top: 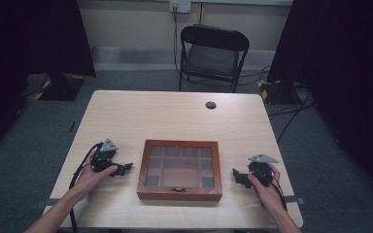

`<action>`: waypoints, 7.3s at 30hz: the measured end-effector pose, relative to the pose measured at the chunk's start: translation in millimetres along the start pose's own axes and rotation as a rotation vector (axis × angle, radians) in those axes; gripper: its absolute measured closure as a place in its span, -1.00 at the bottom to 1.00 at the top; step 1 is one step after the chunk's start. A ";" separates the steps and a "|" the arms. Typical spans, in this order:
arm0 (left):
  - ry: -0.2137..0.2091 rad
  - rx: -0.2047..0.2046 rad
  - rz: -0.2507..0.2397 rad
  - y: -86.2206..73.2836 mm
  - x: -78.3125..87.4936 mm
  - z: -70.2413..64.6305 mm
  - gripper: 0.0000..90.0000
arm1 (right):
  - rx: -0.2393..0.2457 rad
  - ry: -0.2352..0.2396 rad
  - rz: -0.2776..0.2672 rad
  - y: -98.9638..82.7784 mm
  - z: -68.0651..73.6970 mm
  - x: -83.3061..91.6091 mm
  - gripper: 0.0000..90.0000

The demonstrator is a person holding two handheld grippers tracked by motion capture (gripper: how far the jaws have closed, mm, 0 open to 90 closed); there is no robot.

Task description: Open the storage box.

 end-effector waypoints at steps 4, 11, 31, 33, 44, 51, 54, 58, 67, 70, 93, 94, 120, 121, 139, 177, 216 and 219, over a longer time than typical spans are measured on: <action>0.005 0.027 -0.002 -0.3 2.3 1.2 -0.66 | 0.000 0.000 0.000 0.0 0.0 0.0 -0.74; -0.027 0.038 0.000 2.9 10.4 0.0 -0.54 | 0.000 0.001 0.000 0.0 0.0 -0.1 -0.74; -0.127 -0.022 -0.133 27.8 53.3 -36.3 -0.39 | 0.000 0.001 0.000 0.0 0.0 -0.1 -0.74; -0.140 -0.029 -0.133 29.6 55.1 -40.7 -0.38 | 0.000 0.001 0.000 0.0 0.0 -0.1 -0.74; -0.235 -0.075 -0.148 40.5 67.0 -67.7 -0.28 | 0.002 0.000 0.000 0.1 -0.1 0.0 -0.74; -0.309 -0.135 -0.165 47.4 75.1 -90.6 -0.17 | 0.002 0.001 0.000 0.1 -0.1 -0.1 -0.74; -0.349 -0.167 -0.156 50.4 75.4 -102.6 -0.13 | 0.002 0.001 0.000 0.1 -0.1 -0.1 -0.74; -0.373 -0.189 -0.169 55.0 77.2 -113.0 -0.08 | 0.003 0.001 0.000 0.1 -0.1 -0.1 -0.74; -0.413 -0.227 -0.152 69.5 73.1 -135.6 0.13 | 0.003 0.000 0.000 0.1 -0.1 -0.1 -0.74; -0.441 -0.270 -0.125 74.1 68.1 -147.1 0.21 | 0.003 0.002 -0.001 0.1 -0.1 -0.2 -0.74; -0.544 -0.381 -0.033 74.9 41.0 -175.9 0.69 | 0.003 0.002 0.000 0.1 0.0 -0.1 -0.74; -0.532 -0.381 -0.026 74.4 39.3 -176.3 0.70 | 0.004 0.002 0.000 0.1 0.0 0.0 -0.74; -0.528 -0.405 0.014 76.2 33.1 -179.3 0.81 | 0.006 0.002 0.000 0.1 -0.2 -0.1 -0.74; -0.526 -0.406 0.019 76.7 33.5 -179.2 0.81 | 0.005 0.002 0.000 0.2 -0.2 -0.1 -0.74; -0.556 -0.372 0.014 88.1 49.2 -174.2 0.81 | 0.006 0.002 0.000 0.2 -0.3 -0.1 -0.74; -0.558 -0.353 0.020 110.2 69.1 -170.5 0.81 | 0.007 0.005 0.001 0.3 -0.4 -0.1 -0.74; -0.547 -0.321 -0.009 139.2 95.0 -157.2 0.80 | 0.009 0.006 0.002 0.4 -0.5 -0.1 -0.74; -0.560 -0.318 -0.017 140.5 95.7 -154.6 0.80 | 0.009 0.006 0.001 0.4 -0.5 -0.1 -0.74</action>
Point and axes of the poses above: each handheld gripper's, and its own axes: x roughly backward along the jaws, y roughly out of its top, z roughly to its left, the point moved 2 cm from there along -x, roughly forward along the jaws, and after that the axes turned 15 degrees about z, right-handed, at the moved point
